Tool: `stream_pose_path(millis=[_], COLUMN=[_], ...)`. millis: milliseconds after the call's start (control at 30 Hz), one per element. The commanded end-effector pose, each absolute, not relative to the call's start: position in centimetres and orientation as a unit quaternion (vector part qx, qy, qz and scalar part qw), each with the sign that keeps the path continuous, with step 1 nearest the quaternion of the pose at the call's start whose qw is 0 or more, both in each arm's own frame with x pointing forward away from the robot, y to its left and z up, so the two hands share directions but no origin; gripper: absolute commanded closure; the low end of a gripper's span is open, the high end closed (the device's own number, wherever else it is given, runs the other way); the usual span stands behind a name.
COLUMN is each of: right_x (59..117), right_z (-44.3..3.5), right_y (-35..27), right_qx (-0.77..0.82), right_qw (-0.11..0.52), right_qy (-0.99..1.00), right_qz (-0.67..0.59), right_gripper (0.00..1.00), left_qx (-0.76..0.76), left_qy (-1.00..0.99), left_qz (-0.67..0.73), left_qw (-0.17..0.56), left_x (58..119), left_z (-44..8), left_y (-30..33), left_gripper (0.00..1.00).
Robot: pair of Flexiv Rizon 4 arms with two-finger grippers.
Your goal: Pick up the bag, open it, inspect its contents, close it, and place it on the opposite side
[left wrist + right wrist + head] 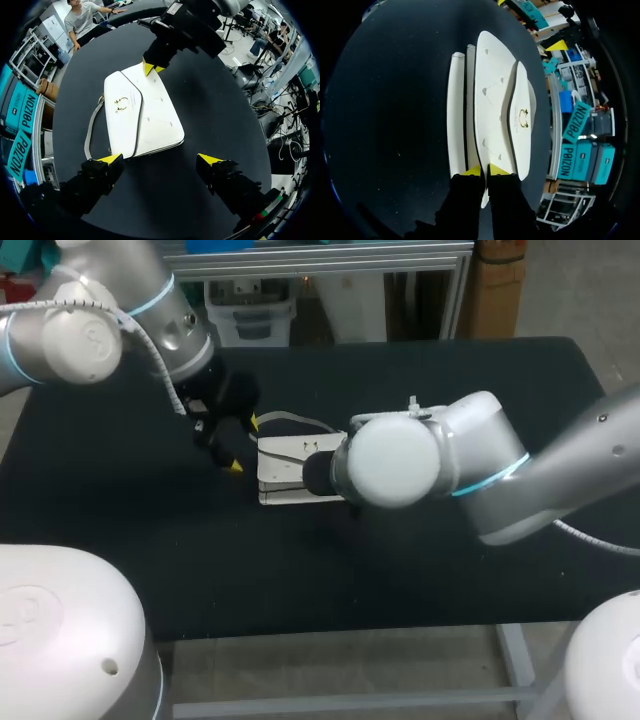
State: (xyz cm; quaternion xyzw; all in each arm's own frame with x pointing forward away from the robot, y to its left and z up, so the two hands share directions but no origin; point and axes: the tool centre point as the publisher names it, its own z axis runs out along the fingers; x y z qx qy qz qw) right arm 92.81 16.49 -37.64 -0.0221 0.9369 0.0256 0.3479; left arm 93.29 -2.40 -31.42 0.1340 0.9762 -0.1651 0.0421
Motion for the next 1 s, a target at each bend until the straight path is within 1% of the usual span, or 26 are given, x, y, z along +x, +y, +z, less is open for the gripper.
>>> stream_pose_path(millis=[33, 300, 933, 1000], right_x=[92.23, 91.86, 91.84, 91.84], right_z=[-38.21, -38.67, -38.73, -38.73], right_y=[17.03, 16.85, 16.80, 16.80], right_qx=[-0.014, -0.015, -0.013, -0.013], right_qw=[0.355, 0.345, 0.344, 0.344], right_qy=[0.934, 0.936, 0.937, 0.937], right_qz=[0.020, 0.063, 0.064, 0.064], right_gripper=[1.00, 1.00, 1.00, 1.00], left_qx=[0.140, 0.150, 0.150, 0.168], left_qy=[0.972, 0.968, 0.968, 0.960], left_qz=[-0.176, -0.192, -0.192, -0.196], left_qw=[0.063, 0.057, 0.057, 0.112], left_x=[92.62, 92.56, 92.56, 91.81], left_z=[-31.61, -31.51, -31.51, -31.43], left_y=[-2.17, -2.16, -2.16, -2.95], left_gripper=[0.00, 0.00, 0.00, 0.00])
